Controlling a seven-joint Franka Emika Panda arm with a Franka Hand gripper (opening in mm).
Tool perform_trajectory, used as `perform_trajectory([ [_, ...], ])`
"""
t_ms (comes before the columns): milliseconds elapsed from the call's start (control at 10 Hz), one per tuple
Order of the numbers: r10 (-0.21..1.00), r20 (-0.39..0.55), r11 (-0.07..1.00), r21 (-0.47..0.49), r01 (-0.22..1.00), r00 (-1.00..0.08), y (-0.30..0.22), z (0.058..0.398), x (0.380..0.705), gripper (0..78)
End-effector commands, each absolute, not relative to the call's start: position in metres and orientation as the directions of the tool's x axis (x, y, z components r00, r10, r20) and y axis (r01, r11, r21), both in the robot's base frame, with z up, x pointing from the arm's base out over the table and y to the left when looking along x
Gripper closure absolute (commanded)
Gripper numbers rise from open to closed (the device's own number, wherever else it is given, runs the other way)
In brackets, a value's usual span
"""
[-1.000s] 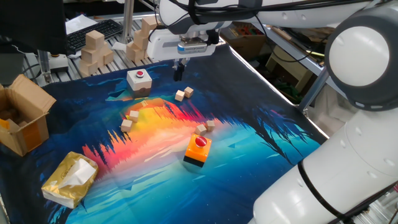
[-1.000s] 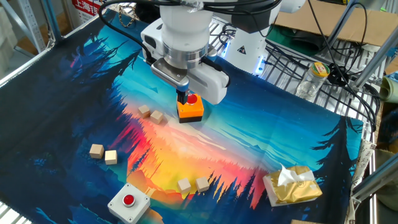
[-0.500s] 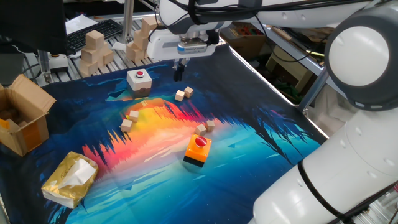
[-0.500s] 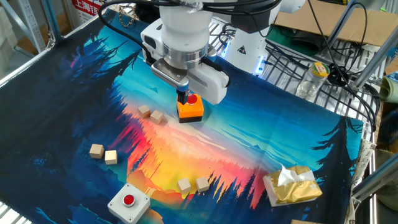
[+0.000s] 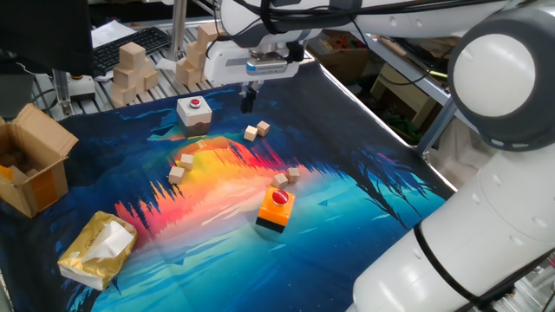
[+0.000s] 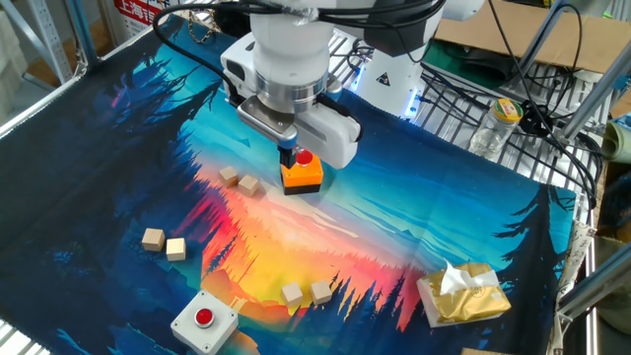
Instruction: Stack the blocks into a pyramid shape
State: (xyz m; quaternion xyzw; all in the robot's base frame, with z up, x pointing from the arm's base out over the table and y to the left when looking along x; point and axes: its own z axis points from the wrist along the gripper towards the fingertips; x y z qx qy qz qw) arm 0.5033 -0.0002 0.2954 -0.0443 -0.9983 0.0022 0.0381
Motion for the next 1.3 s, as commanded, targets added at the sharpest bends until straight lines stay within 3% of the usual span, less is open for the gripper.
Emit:
perform_trajectory([
  [100, 0.088, 0.068, 0.996, -0.007, 0.087, -0.994, -0.002, 0.285, 0.515, 77.6],
  [1300, 0.053, 0.050, 0.999, -0.004, 0.053, -0.997, -0.030, 0.248, 0.527, 77.6],
])
